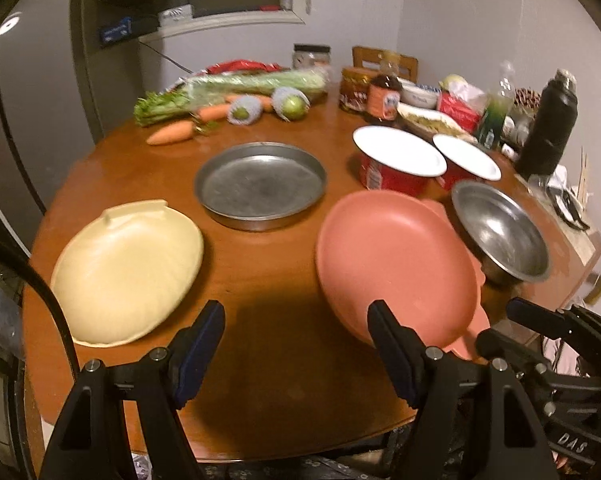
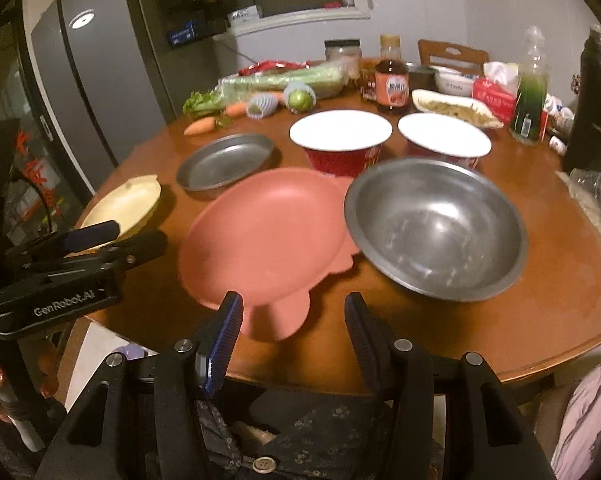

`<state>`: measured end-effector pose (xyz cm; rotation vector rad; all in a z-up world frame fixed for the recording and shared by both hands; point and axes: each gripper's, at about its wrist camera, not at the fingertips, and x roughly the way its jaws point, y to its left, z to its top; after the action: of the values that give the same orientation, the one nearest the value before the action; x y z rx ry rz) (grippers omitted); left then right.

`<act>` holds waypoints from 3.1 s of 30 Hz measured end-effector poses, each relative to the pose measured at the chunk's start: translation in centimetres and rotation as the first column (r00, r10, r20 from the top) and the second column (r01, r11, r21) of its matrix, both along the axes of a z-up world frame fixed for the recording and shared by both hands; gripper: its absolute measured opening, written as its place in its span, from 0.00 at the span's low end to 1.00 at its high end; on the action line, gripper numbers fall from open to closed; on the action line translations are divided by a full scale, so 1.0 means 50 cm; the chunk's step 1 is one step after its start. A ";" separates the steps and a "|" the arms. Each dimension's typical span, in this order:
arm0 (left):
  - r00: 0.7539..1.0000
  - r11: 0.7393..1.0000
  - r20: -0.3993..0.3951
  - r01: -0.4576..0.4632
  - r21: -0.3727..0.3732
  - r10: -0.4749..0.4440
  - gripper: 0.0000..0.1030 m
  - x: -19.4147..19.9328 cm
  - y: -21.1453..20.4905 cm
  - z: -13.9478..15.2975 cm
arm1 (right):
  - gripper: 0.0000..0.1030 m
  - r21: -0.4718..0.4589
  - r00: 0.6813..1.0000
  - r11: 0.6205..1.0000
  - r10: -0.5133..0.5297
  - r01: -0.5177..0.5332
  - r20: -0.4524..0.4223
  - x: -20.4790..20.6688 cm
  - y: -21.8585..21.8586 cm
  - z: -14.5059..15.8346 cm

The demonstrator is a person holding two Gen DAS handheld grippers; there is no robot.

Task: Organize plates and bowls
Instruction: 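Grip the rim of the pink bear-shaped plate with the left tool, then lift the pink plate with the left tool and lower it onto the cream plate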

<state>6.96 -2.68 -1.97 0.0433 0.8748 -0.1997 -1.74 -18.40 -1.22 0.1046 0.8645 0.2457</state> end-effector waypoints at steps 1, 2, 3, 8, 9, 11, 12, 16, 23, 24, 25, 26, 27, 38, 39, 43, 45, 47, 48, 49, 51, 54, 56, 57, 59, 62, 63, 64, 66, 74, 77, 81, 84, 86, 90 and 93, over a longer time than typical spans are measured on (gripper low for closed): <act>1.000 1.000 -0.006 0.003 0.000 -0.003 0.71 0.002 -0.004 -0.004 | 0.53 0.000 1.000 1.000 0.004 -0.004 -0.004 0.003 0.002 -0.003; 1.000 1.000 -0.011 0.006 -0.004 -0.006 0.71 0.004 -0.007 -0.008 | 0.53 0.002 1.000 1.000 0.006 -0.006 -0.010 0.005 0.003 -0.008; 1.000 1.000 -0.015 0.006 -0.006 -0.006 0.71 0.008 -0.009 -0.012 | 0.53 0.009 1.000 1.000 0.008 -0.007 -0.014 0.008 0.003 -0.012; 1.000 1.000 -0.015 0.001 0.000 -0.001 0.71 0.028 -0.015 -0.022 | 0.53 0.073 0.998 0.996 -0.047 0.049 -0.030 0.029 -0.011 -0.026; 1.000 1.000 -0.018 0.006 -0.003 -0.006 0.71 0.031 -0.016 -0.024 | 0.53 0.080 0.998 0.995 -0.052 0.055 -0.034 0.035 -0.011 -0.028; 1.000 1.000 -0.024 0.017 -0.016 -0.017 0.71 0.035 -0.020 -0.031 | 0.53 0.087 0.998 0.994 -0.058 0.062 -0.039 0.045 -0.012 -0.032; 0.999 1.000 -0.031 0.017 -0.020 -0.018 0.70 0.037 -0.022 -0.034 | 0.53 0.084 0.998 0.994 -0.059 0.062 -0.035 0.049 -0.011 -0.033; 0.998 0.999 -0.056 0.037 -0.039 -0.039 0.56 0.045 -0.032 -0.051 | 0.45 0.063 0.999 0.997 -0.049 0.051 -0.020 0.064 -0.003 -0.034; 0.997 0.997 -0.049 0.058 -0.040 -0.060 0.38 0.050 -0.043 -0.057 | 0.37 0.029 1.000 1.000 -0.006 0.006 -0.002 0.078 0.019 -0.041; 0.997 0.998 -0.043 0.057 -0.032 -0.058 0.38 0.049 -0.041 -0.057 | 0.37 0.024 1.000 1.000 0.000 0.000 -0.001 0.079 0.024 -0.041; 0.998 0.998 -0.042 0.055 -0.028 -0.056 0.38 0.049 -0.040 -0.058 | 0.37 0.013 1.000 1.000 0.001 -0.001 0.001 0.079 0.029 -0.041; 0.997 0.998 -0.048 0.052 -0.035 -0.053 0.38 0.049 -0.035 -0.059 | 0.37 0.008 1.000 1.000 0.007 -0.007 0.009 0.080 0.033 -0.040; 0.998 0.998 -0.047 0.049 -0.041 -0.051 0.38 0.048 -0.031 -0.058 | 0.37 0.010 1.000 1.000 0.011 -0.012 0.011 0.080 0.034 -0.039; 1.000 0.999 0.026 -0.001 -0.038 0.002 0.38 0.001 0.026 0.006 | 0.37 0.023 0.997 0.998 0.063 -0.064 0.051 0.067 0.079 -0.001; 0.999 0.999 0.033 -0.015 -0.033 0.016 0.38 -0.003 0.034 0.012 | 0.37 0.023 0.996 0.997 0.071 -0.072 0.056 0.067 0.087 0.005; 0.995 0.996 0.055 -0.080 -0.041 0.082 0.37 -0.015 0.085 0.032 | 0.37 0.036 0.991 0.992 0.116 -0.119 0.067 0.075 0.126 0.025; 0.991 0.992 0.063 -0.115 -0.050 0.118 0.37 -0.018 0.117 0.041 | 0.37 0.038 0.987 0.989 0.139 -0.142 0.078 0.079 0.148 0.034; 0.987 0.988 0.072 -0.143 -0.050 0.147 0.37 -0.019 0.145 0.050 | 0.37 0.042 0.982 0.984 0.168 -0.172 0.090 0.086 0.179 0.044; 0.984 0.986 0.074 -0.161 -0.050 0.165 0.37 -0.020 0.164 0.053 | 0.37 0.044 0.978 0.981 0.183 -0.188 0.095 0.090 0.196 0.049; 0.981 0.984 0.076 -0.173 -0.051 0.176 0.37 -0.020 0.176 0.056 | 0.37 0.046 0.975 0.978 0.197 -0.202 0.098 0.094 0.213 0.053; 0.976 0.978 0.074 -0.200 -0.051 0.204 0.37 -0.019 0.207 0.057 | 0.37 0.050 0.970 0.973 0.219 -0.225 0.101 0.104 0.241 0.057; 0.971 0.973 0.068 -0.227 -0.054 0.230 0.37 -0.016 0.240 0.053 | 0.37 0.056 0.965 0.966 0.246 -0.252 0.095 0.116 0.283 0.057; 0.967 0.968 0.058 -0.243 -0.053 0.246 0.37 -0.011 0.262 0.047 | 0.37 0.059 0.962 0.962 0.260 -0.266 0.087 0.124 0.305 0.054; 0.967 0.967 0.053 -0.248 -0.052 0.251 0.37 -0.009 0.271 0.044 | 0.37 0.060 0.961 0.961 0.266 -0.271 0.083 0.129 0.316 0.052; 0.966 0.966 0.043 -0.254 -0.049 0.256 0.37 -0.005 0.284 0.038 | 0.37 0.064 0.960 0.959 0.271 -0.275 0.070 0.137 0.334 0.047; 0.964 0.965 0.030 -0.262 -0.036 0.263 0.37 0.002 0.301 0.028 | 0.37 0.073 0.960 0.957 0.276 -0.279 0.048 0.146 0.356 0.036; 0.963 0.963 0.026 -0.267 -0.033 0.267 0.37 0.004 0.306 0.024 | 0.37 0.072 0.959 0.957 0.279 -0.281 0.042 0.148 0.362 0.032; 0.962 0.962 0.023 -0.271 -0.031 0.271 0.37 0.004 0.308 0.021 | 0.37 0.073 0.959 0.956 0.282 -0.284 0.035 0.150 0.365 0.030; 0.960 0.960 0.016 -0.278 -0.034 0.279 0.37 0.009 0.316 0.017 | 0.37 0.077 0.957 0.954 0.290 -0.291 0.022 0.152 0.374 0.025; 0.953 0.952 -0.003 -0.304 -0.039 0.305 0.37 0.035 0.343 0.004 | 0.37 0.091 0.952 0.948 0.306 -0.305 -0.003 0.161 0.391 0.019; 0.950 0.949 -0.010 -0.313 -0.038 0.313 0.37 0.042 0.349 0.002 | 0.38 0.100 0.950 0.946 0.312 -0.309 -0.012 0.165 0.397 0.017; 0.947 0.947 -0.012 -0.320 -0.038 0.320 0.37 0.051 0.358 0.001 | 0.38 0.109 0.947 0.943 0.319 -0.315 -0.021 0.172 0.402 0.014; 0.945 0.944 -0.017 -0.327 -0.035 0.326 0.37 0.061 0.363 -0.001 | 0.38 0.110 0.945 0.940 0.326 -0.322 -0.023 0.171 0.407 0.014; 0.944 0.943 -0.016 -0.330 -0.034 0.330 0.37 0.064 0.367 0.000 | 0.38 0.110 0.943 0.938 0.334 -0.330 -0.018 0.169 0.409 0.016; 0.942 0.941 -0.013 -0.337 -0.031 0.337 0.38 0.076 0.372 0.001 | 0.39 0.099 0.939 0.934 0.345 -0.343 -0.009 0.164 0.413 0.019; 0.939 0.939 -0.015 -0.344 -0.030 0.344 0.38 0.083 0.378 -0.001 | 0.39 0.104 0.934 0.930 0.356 -0.353 -0.010 0.163 0.417 0.019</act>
<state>11.11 16.20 -2.02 -0.1407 0.8742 0.1146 6.42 2.43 -0.28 0.0451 0.8968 0.6297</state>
